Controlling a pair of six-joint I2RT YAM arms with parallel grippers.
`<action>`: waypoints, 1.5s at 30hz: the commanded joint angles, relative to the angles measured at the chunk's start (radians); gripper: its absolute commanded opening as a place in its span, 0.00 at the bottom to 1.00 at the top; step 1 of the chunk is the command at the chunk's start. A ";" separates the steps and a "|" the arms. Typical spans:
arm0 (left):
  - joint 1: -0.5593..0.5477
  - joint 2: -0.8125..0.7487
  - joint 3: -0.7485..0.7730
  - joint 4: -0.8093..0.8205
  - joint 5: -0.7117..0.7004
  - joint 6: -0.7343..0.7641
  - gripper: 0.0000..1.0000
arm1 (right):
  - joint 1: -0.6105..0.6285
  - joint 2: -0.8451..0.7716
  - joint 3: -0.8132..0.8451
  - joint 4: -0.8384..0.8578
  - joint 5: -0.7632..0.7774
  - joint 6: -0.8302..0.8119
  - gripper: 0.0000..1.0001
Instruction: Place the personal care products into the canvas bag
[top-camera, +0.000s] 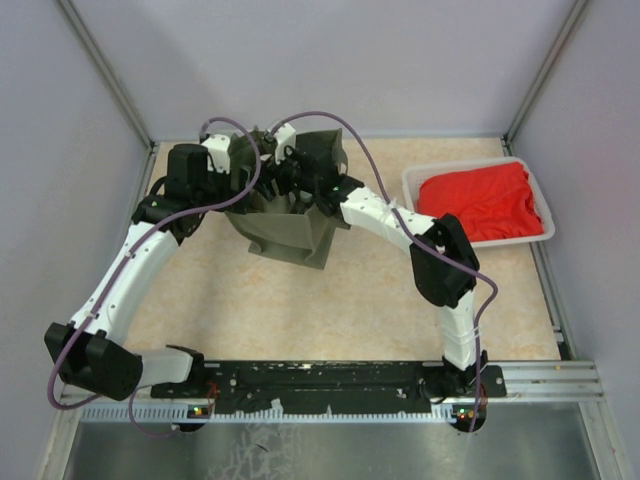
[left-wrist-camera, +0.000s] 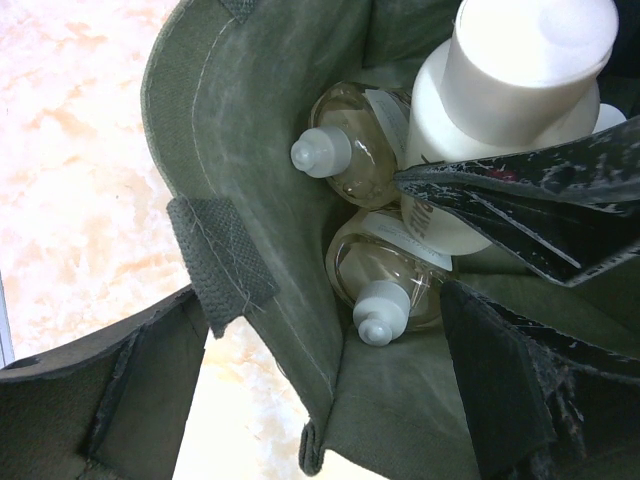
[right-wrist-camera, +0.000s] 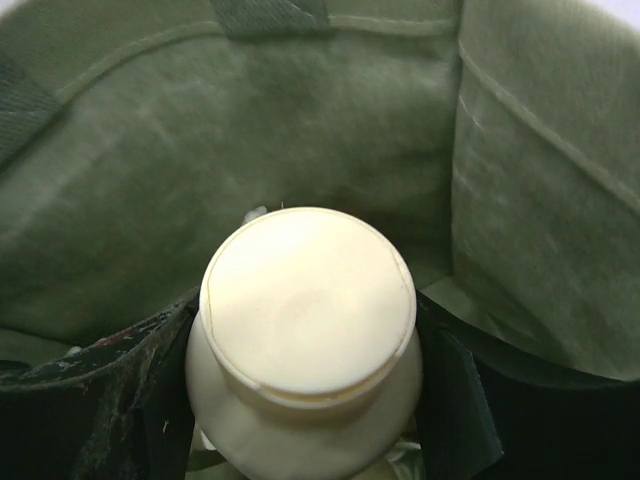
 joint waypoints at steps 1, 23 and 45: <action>0.003 -0.009 0.008 0.011 0.008 0.005 1.00 | 0.008 -0.032 -0.016 0.061 0.058 -0.063 0.00; 0.004 0.001 0.022 0.006 0.019 -0.002 1.00 | 0.010 0.031 -0.025 -0.176 0.127 -0.220 0.43; 0.003 0.021 0.155 -0.033 0.083 0.001 1.00 | 0.009 -0.310 0.178 -0.354 0.231 -0.095 0.99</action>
